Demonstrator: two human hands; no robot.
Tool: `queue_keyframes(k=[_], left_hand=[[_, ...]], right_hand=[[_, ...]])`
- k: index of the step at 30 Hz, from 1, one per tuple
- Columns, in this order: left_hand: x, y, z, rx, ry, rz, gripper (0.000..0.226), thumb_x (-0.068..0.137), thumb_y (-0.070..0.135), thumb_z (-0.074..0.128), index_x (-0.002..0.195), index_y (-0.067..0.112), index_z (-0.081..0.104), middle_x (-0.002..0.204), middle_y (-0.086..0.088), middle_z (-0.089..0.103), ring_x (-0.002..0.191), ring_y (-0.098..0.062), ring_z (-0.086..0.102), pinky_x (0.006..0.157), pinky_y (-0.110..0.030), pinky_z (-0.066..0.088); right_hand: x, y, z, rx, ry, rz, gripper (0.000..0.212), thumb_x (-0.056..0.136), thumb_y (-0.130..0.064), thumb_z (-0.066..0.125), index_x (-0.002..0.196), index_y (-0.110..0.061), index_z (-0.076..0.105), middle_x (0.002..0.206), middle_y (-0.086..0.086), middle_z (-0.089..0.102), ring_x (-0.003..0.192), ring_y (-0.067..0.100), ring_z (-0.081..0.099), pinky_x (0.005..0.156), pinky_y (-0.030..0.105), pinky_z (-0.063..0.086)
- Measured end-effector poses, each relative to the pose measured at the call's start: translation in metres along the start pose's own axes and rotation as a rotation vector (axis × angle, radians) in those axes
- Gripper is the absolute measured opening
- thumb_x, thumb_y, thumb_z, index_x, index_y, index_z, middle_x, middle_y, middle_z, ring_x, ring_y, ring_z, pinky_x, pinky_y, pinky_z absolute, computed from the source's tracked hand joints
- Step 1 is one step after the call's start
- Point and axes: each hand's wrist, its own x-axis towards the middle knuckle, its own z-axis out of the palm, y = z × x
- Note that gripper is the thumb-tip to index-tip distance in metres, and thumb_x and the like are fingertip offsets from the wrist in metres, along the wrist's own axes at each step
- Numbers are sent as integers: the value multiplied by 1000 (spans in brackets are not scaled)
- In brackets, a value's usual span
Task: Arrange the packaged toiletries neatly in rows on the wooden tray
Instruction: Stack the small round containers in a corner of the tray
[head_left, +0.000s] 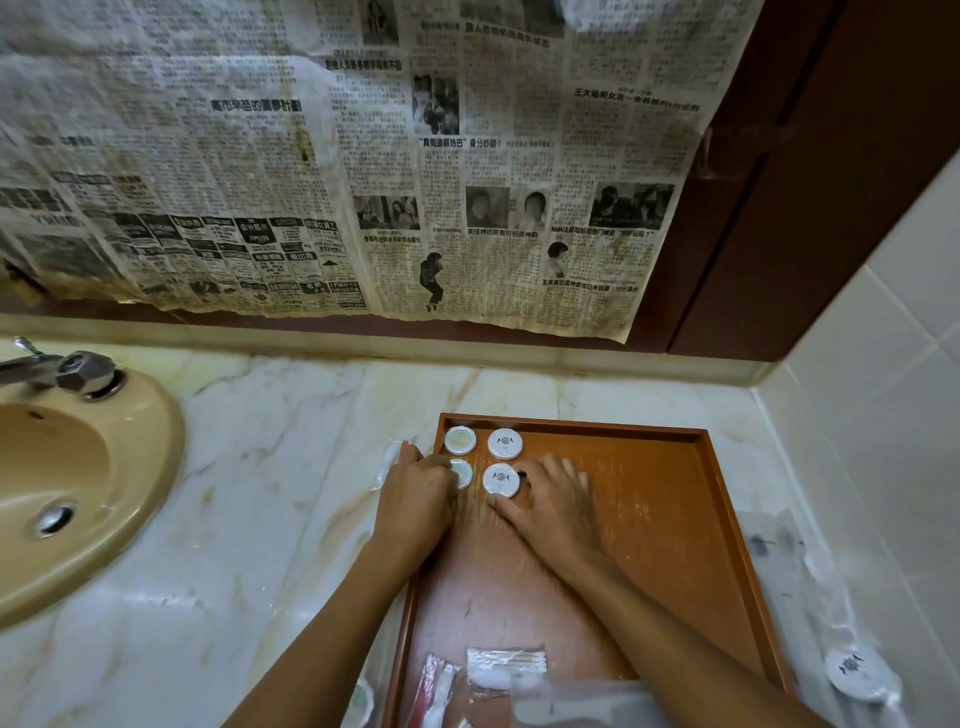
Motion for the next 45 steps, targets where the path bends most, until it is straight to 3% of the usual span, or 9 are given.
queue_keyframes(k=[7, 14, 19, 23, 29, 34, 45], left_hand=[[3, 0, 4, 2, -20, -28, 32, 89, 10, 40, 82, 19, 70, 97, 7, 68, 84, -14, 28, 67, -28, 35], [4, 1, 4, -10, 10, -11, 30, 89, 9, 42, 81, 16, 70, 94, 3, 68, 82, -16, 29, 65, -27, 26], [7, -3, 2, -40, 3, 40, 21, 89, 14, 51, 77, 13, 68, 92, -1, 69, 86, -22, 45, 68, -28, 32], [8, -2, 0, -55, 20, 48, 13, 84, 19, 59, 83, 8, 66, 97, -7, 62, 94, -26, 46, 68, -29, 32], [20, -2, -9, 94, -141, -49, 44, 84, 47, 63, 111, 14, 62, 108, -7, 49, 105, -26, 42, 76, -33, 43], [25, -2, -10, 85, -204, -58, 48, 85, 49, 63, 116, 12, 61, 113, -8, 51, 112, -25, 43, 80, -33, 45], [30, -5, -17, -129, -57, -142, 36, 82, 50, 58, 90, 16, 66, 87, 1, 47, 97, -19, 47, 59, -27, 36]], right_hand=[[2, -1, 2, -4, -5, 19, 55, 81, -69, 50, 119, -30, 58, 109, -8, 54, 101, 14, 43, 84, 33, 34], [3, 0, 1, -40, -26, 19, 56, 81, -71, 47, 119, -30, 57, 110, -9, 53, 101, 14, 43, 84, 33, 34], [3, 0, 1, -38, -20, 21, 56, 81, -70, 47, 119, -30, 57, 110, -9, 53, 101, 14, 43, 84, 33, 34], [3, 0, 2, -41, -19, 21, 56, 81, -70, 48, 119, -30, 57, 109, -9, 53, 101, 14, 43, 84, 33, 35], [3, 0, 2, -51, -29, 23, 56, 82, -71, 46, 120, -31, 56, 111, -9, 53, 102, 14, 43, 86, 33, 35], [3, 0, 2, -47, -45, 26, 57, 82, -72, 46, 121, -31, 55, 113, -9, 52, 103, 13, 43, 88, 33, 35], [12, 0, -4, 148, -11, 29, 46, 73, -63, 55, 104, -29, 60, 96, -13, 50, 97, 11, 47, 84, 33, 35]])
